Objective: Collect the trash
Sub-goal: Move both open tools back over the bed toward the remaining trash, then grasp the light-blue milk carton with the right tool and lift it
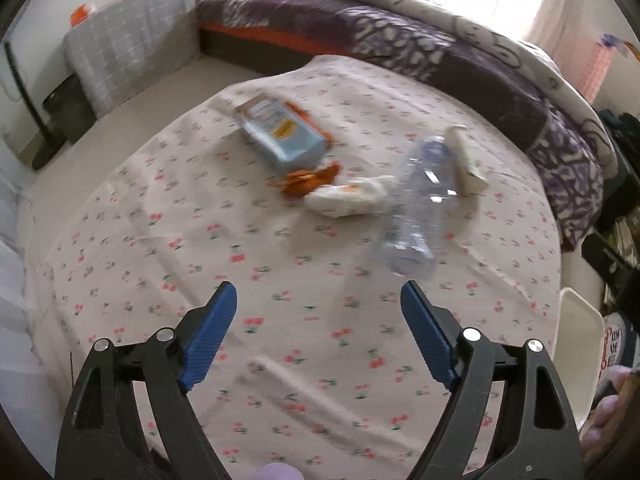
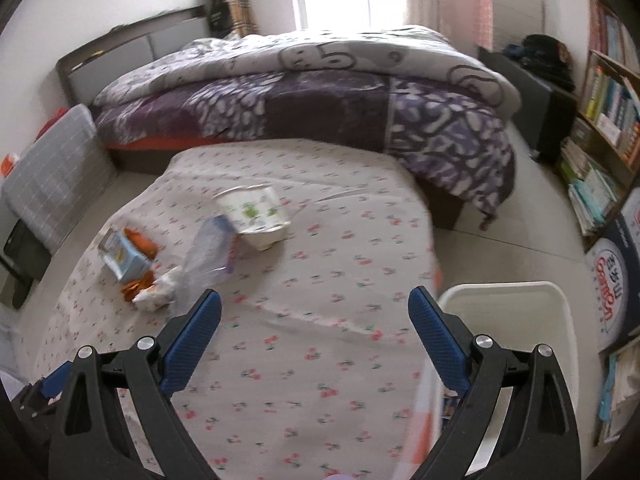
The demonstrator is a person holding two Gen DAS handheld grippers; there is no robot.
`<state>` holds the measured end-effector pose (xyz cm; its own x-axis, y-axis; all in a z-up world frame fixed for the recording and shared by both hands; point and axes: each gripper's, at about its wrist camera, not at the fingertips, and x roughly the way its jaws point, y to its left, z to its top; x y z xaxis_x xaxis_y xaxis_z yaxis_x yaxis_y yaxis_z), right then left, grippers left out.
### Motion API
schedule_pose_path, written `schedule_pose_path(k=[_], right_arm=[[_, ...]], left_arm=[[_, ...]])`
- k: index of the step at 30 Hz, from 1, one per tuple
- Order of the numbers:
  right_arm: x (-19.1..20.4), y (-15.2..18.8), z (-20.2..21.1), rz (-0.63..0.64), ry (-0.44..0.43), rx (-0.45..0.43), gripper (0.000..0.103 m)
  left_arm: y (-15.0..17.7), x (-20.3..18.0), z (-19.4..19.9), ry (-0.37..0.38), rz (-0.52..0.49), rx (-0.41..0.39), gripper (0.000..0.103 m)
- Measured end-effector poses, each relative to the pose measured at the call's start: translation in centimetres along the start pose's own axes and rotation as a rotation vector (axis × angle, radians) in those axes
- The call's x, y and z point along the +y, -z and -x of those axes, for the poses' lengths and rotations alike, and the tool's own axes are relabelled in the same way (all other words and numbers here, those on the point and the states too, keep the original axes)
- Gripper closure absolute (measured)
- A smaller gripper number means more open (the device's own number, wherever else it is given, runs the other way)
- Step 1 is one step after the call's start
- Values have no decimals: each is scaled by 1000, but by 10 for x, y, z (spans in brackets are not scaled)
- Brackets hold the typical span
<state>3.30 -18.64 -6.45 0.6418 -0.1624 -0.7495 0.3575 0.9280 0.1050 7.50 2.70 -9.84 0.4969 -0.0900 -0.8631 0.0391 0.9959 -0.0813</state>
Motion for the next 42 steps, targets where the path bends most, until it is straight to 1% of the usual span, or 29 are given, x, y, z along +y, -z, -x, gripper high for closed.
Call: schedule_pose_path(k=[3, 6, 9, 10, 12, 15, 17, 20, 22, 26, 30, 35, 37, 38, 39, 40, 41, 42], right_arm=[[24, 4, -6, 48, -36, 8, 11], [50, 6, -12, 118, -70, 9, 11], [81, 6, -22, 209, -109, 16, 11], [94, 5, -26, 252, -119, 16, 11], [112, 1, -33, 306, -133, 14, 11], [146, -10, -51, 392, -184, 30, 11], [173, -17, -63, 472, -225, 42, 11], [206, -21, -79, 579, -249, 55, 11], [229, -21, -95, 632, -270, 82, 11], [256, -21, -128, 649, -269, 144, 11], [274, -19, -155, 665, -258, 176, 11], [284, -15, -178, 670, -231, 202, 12], [287, -14, -184, 671, -228, 211, 18], [288, -14, -188, 670, -221, 223, 29], [288, -15, -189, 666, -212, 220, 35], [288, -15, -188, 659, -216, 216, 37], [288, -17, -185, 651, -231, 211, 43], [287, -19, -183, 645, -239, 203, 45]], left_arm=[[-4, 19, -2, -14, 30, 25, 19], [-10, 43, -4, -52, 54, 45, 18], [-15, 65, -6, -88, 83, 59, 17], [-18, 77, -7, -97, 107, 68, 17], [-21, 92, -9, -103, 139, 76, 17], [-28, 117, -7, -117, 194, 72, 17], [-32, 131, -5, -126, 222, 63, 17], [-35, 144, -6, -145, 235, 58, 17], [-36, 150, -9, -155, 235, 66, 17], [-35, 158, -17, -180, 215, 76, 17], [-33, 166, -21, -210, 194, 75, 17], [-31, 179, -28, -195, 225, 98, 17], [-31, 179, -29, -195, 218, 99, 17], [-31, 178, -29, -195, 213, 97, 17], [-31, 178, -29, -194, 210, 94, 17], [-32, 177, -29, -194, 210, 91, 17], [-32, 178, -29, -194, 211, 88, 17], [-32, 178, -29, -194, 213, 85, 17]])
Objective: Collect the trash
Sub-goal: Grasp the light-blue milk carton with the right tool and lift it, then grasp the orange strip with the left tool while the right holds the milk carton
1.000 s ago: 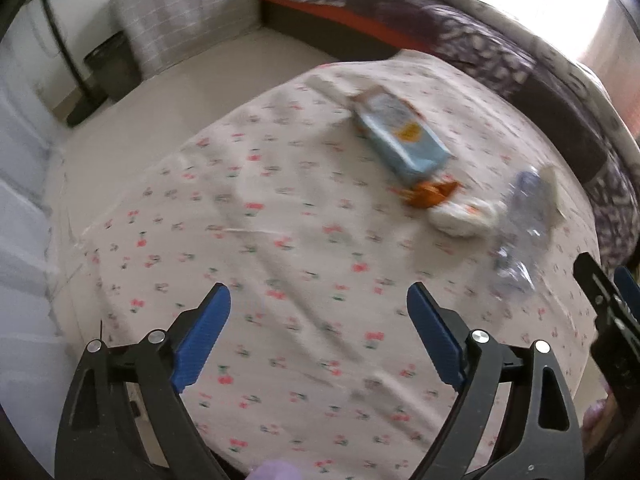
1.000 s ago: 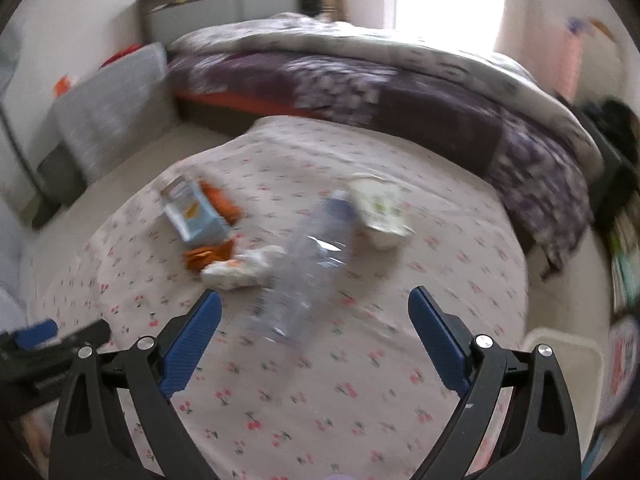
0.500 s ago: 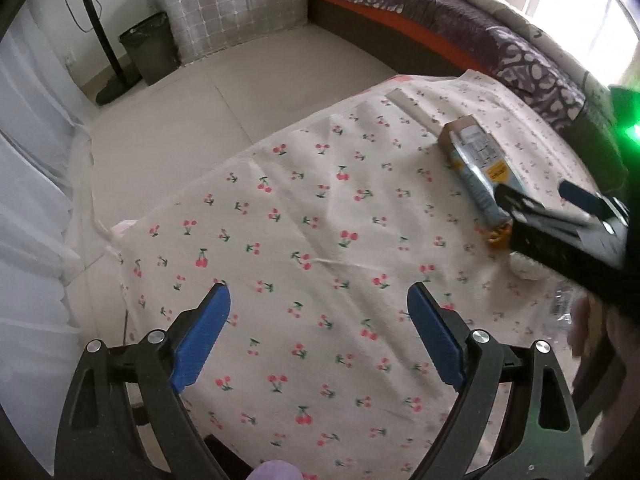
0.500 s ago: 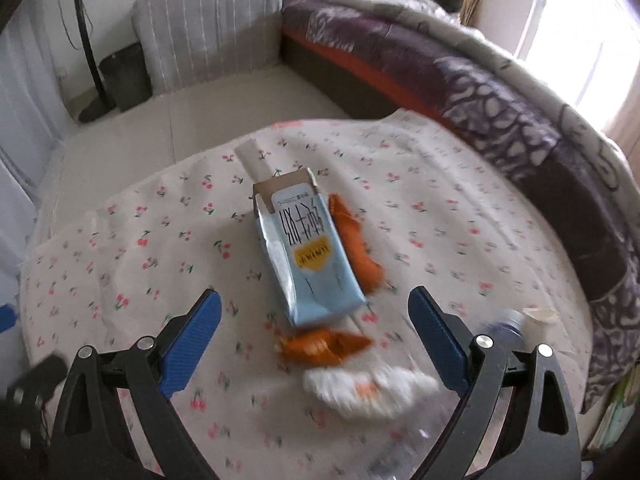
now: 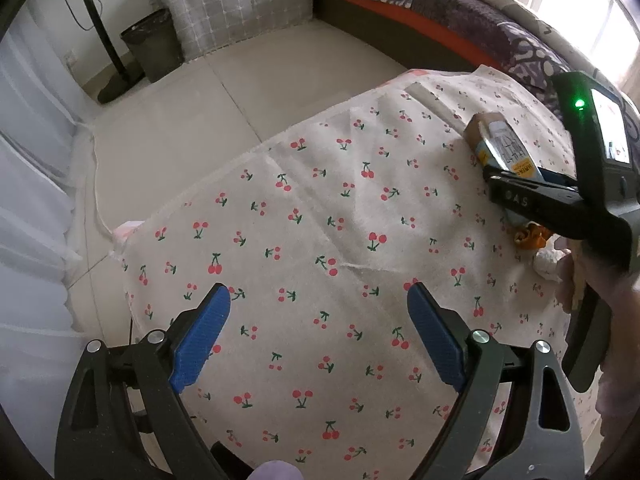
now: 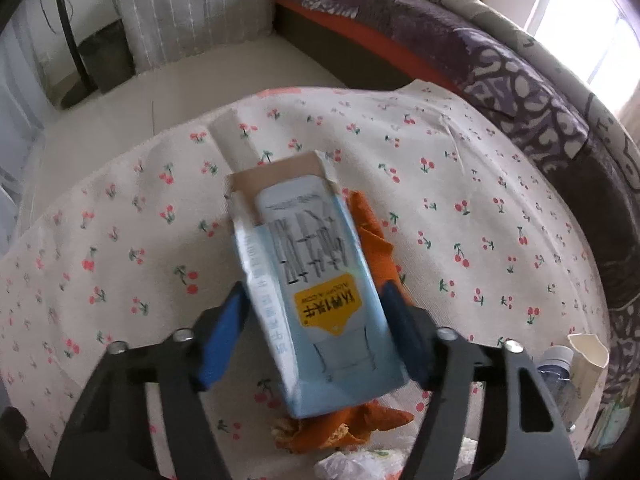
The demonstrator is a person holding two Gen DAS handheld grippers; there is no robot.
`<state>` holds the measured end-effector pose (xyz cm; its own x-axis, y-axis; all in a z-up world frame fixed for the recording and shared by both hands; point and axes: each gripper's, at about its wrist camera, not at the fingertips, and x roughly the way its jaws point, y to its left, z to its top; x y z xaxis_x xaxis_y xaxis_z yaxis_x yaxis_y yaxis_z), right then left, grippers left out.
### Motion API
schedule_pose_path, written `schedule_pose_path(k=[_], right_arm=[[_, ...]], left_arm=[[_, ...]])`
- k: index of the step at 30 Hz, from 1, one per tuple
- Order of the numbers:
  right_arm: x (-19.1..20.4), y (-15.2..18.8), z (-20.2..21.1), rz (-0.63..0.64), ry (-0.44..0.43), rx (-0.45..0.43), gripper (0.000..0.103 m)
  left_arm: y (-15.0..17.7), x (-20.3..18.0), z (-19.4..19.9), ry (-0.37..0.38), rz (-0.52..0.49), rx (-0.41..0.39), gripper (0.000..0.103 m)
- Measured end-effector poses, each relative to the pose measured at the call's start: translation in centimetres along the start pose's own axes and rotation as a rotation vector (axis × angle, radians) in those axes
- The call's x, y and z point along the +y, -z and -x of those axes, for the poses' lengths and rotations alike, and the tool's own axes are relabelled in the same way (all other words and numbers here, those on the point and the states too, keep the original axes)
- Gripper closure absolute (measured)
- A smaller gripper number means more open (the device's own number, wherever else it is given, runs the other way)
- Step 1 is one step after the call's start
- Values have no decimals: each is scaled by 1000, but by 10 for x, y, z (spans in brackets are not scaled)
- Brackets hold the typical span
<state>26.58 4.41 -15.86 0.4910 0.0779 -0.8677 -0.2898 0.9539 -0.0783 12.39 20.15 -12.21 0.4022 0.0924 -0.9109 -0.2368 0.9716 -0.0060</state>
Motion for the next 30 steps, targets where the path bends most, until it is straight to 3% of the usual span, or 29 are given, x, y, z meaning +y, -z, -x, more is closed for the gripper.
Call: schedule_pose_path(k=[8, 16, 23, 30], right_arm=[[-21, -1, 68, -82, -28, -186, 45], [-74, 17, 158, -235, -27, -358, 45], [-121, 66, 185, -327, 19, -346, 45], [-164, 106, 167, -380, 51, -307, 45]], left_arm=[[-5, -14, 7, 38, -8, -62, 17], [-11, -54, 8, 102, -67, -111, 17], [-33, -112, -11, 197, -77, -99, 17], [-65, -167, -42, 167, -121, -64, 17]])
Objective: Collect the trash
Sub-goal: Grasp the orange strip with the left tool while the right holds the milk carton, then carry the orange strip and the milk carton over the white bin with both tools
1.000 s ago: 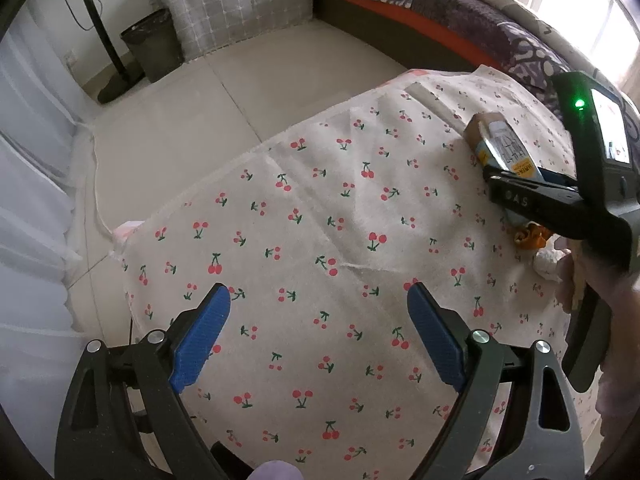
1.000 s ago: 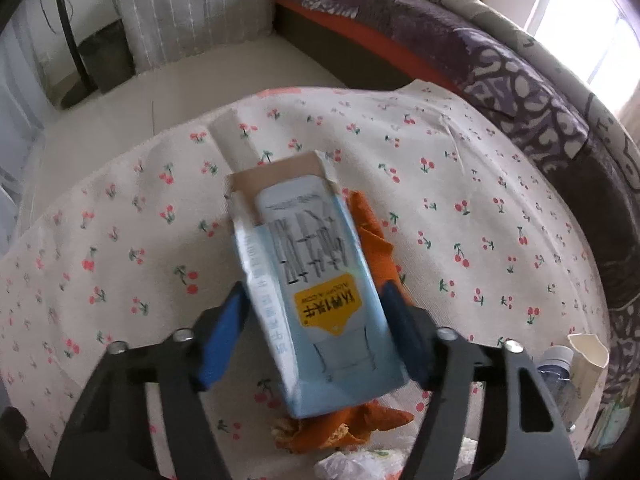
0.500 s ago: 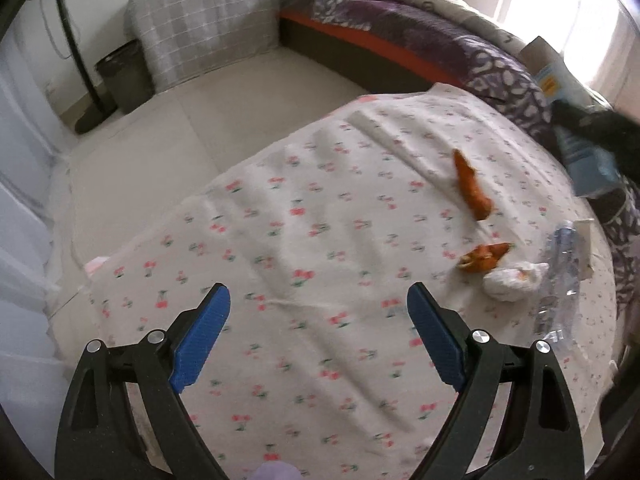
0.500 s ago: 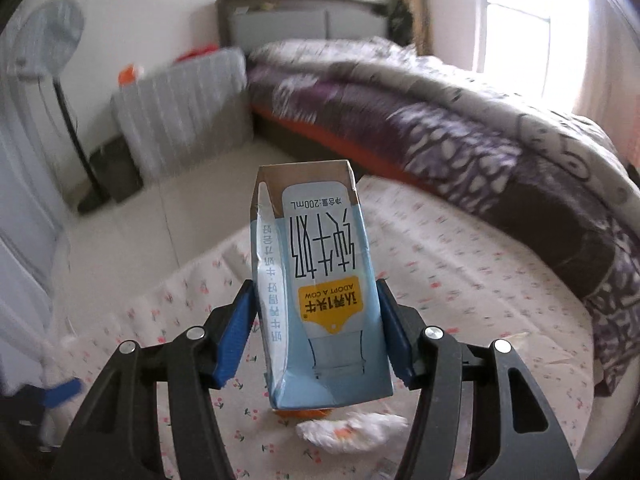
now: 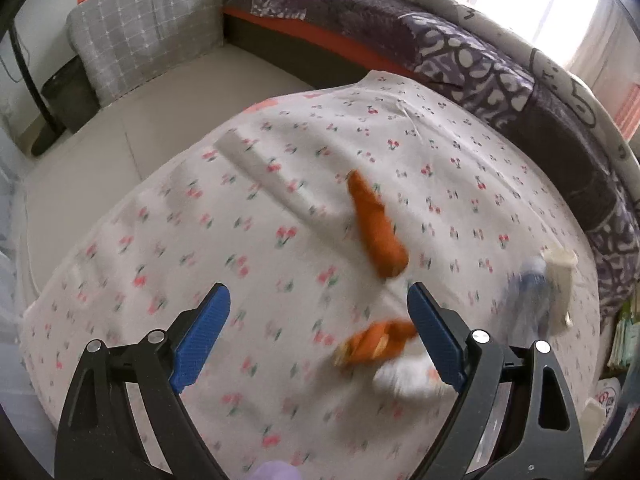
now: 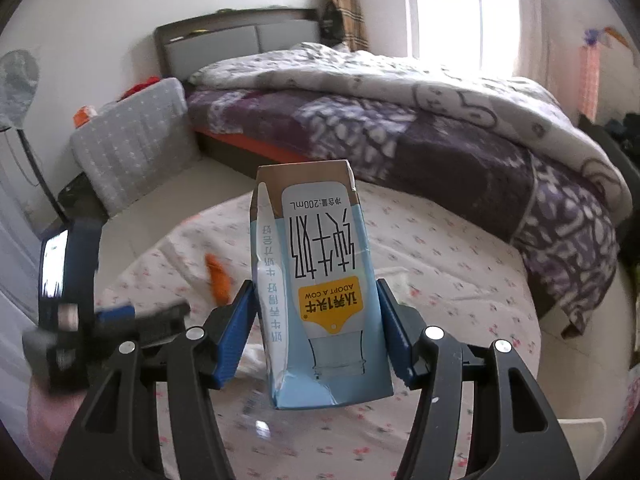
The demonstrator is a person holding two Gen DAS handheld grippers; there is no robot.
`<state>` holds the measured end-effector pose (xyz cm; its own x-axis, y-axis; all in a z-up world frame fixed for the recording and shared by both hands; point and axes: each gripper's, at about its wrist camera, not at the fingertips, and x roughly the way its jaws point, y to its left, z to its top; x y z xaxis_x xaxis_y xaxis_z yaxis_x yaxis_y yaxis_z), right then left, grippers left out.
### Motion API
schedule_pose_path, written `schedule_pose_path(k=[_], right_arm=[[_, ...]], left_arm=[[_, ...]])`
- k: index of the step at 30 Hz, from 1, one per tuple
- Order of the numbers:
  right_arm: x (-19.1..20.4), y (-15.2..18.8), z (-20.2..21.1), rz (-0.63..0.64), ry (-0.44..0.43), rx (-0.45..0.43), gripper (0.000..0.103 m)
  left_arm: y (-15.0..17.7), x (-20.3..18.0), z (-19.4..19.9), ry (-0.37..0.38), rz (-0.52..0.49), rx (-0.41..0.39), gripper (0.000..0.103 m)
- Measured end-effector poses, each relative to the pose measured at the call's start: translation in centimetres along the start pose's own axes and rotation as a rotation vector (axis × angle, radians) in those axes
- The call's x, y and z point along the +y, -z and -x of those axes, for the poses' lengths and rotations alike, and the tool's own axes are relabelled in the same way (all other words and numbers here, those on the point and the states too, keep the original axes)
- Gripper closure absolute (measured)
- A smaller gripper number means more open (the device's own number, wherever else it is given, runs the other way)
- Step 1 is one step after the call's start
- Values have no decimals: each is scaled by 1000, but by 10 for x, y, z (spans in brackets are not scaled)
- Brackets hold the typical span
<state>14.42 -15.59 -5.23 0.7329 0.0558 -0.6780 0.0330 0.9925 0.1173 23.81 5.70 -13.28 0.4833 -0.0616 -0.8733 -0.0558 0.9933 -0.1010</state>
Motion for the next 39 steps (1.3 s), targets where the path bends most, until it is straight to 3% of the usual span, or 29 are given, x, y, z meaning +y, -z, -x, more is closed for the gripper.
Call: schedule_pose_path(k=[8, 12, 15, 17, 19, 28, 39], right_arm=[[-39, 16, -24, -75, 6, 35, 45], [-46, 17, -29, -98, 9, 40, 45], [-46, 18, -29, -101, 15, 39, 45], [-47, 18, -29, -106, 16, 38, 45], [-47, 18, -29, -109, 18, 38, 45], [-37, 16, -12, -108, 14, 25, 45], [-6, 22, 75, -84, 10, -45, 45]], left_arm=[[-26, -23, -46, -40, 3, 70, 20], [-28, -32, -64, -66, -18, 105, 39], [-27, -35, -65, -76, -25, 88, 47], [-26, -38, -63, -73, -45, 76, 58], [-25, -42, -61, -68, -74, 74, 79], [-14, -36, -35, -70, -136, 41, 82], [17, -4, 69, -57, -114, -78, 82]])
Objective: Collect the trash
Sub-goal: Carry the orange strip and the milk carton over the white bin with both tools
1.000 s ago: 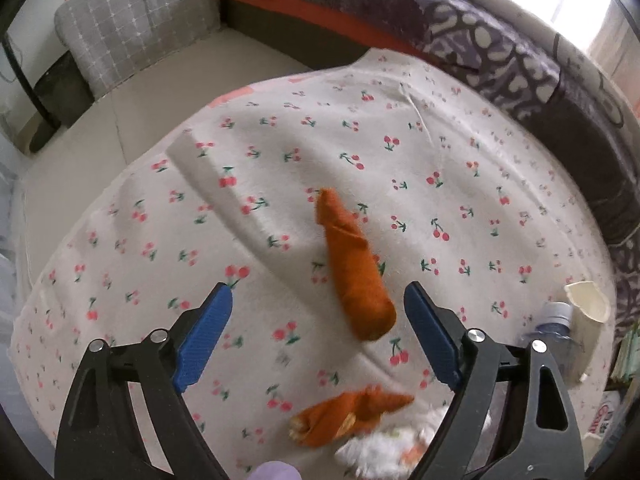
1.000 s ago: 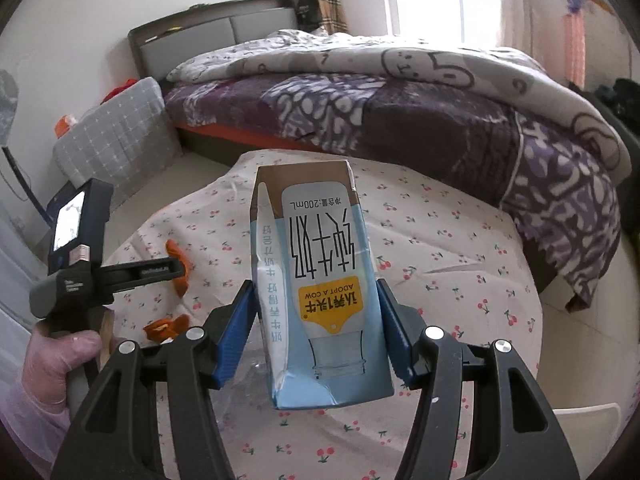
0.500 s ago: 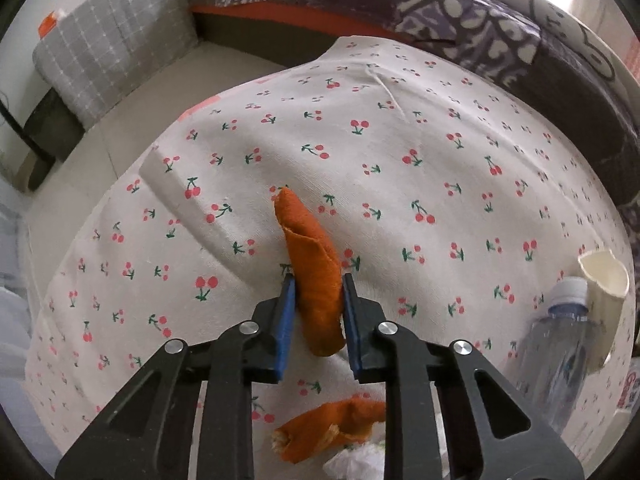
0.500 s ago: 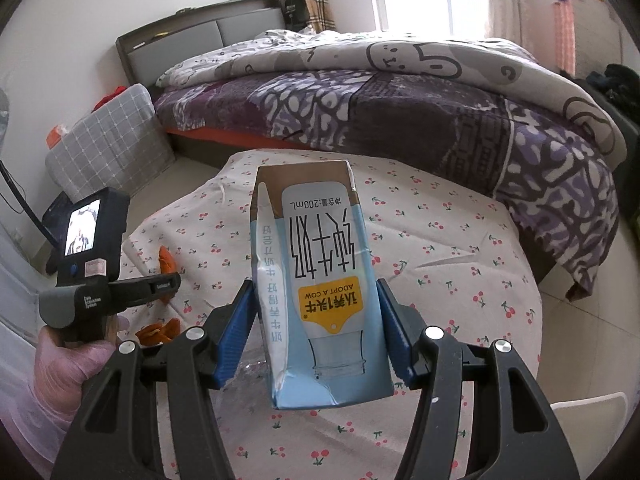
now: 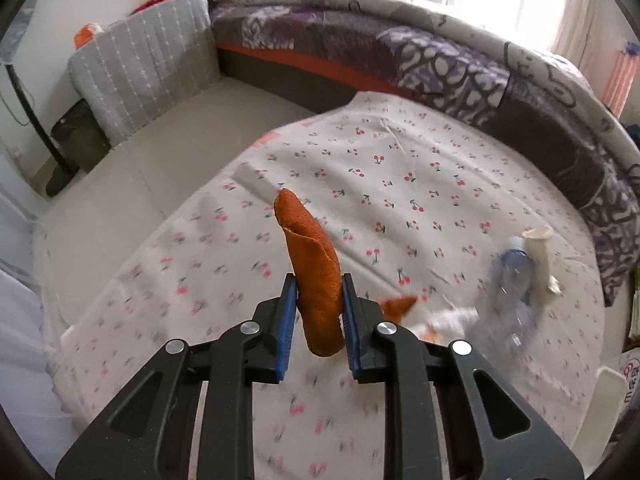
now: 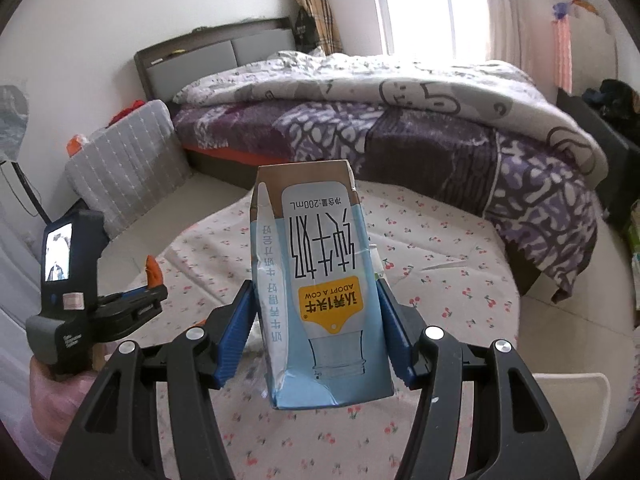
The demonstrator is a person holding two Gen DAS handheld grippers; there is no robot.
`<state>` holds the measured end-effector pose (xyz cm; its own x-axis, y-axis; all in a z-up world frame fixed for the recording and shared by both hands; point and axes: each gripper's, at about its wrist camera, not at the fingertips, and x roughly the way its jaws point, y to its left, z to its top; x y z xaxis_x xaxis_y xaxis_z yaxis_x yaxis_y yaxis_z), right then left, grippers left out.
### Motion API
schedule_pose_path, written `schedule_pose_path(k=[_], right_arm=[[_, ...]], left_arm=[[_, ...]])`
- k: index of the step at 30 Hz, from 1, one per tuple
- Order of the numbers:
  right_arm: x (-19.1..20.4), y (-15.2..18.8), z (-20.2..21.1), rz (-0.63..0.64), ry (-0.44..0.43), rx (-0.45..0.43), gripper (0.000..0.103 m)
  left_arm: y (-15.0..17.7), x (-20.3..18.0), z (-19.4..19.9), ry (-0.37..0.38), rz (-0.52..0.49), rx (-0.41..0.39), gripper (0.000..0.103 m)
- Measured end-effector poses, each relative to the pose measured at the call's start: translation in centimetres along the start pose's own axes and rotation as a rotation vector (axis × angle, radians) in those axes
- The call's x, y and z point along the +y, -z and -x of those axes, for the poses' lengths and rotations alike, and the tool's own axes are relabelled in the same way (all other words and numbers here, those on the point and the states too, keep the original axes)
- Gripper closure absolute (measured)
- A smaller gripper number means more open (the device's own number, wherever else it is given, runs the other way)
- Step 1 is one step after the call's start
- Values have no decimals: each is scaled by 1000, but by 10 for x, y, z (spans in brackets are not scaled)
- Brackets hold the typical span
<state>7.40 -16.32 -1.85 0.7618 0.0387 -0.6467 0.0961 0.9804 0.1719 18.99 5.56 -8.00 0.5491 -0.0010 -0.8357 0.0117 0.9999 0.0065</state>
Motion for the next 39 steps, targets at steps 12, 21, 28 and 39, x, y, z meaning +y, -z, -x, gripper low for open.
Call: schedule_pose_path(k=[12, 21, 28, 39], right_arm=[[-8, 35, 78, 11, 30, -45, 45], [-29, 52, 102, 10, 87, -82, 45], [-52, 67, 100, -6, 140, -97, 45], [-92, 69, 101, -86, 198, -99, 45]], left_arm=[[65, 14, 92, 60, 55, -65, 82], [99, -10, 120, 74, 22, -128, 82], [116, -44, 120, 86, -80, -185, 82], [116, -90, 126, 179, -120, -211, 82]])
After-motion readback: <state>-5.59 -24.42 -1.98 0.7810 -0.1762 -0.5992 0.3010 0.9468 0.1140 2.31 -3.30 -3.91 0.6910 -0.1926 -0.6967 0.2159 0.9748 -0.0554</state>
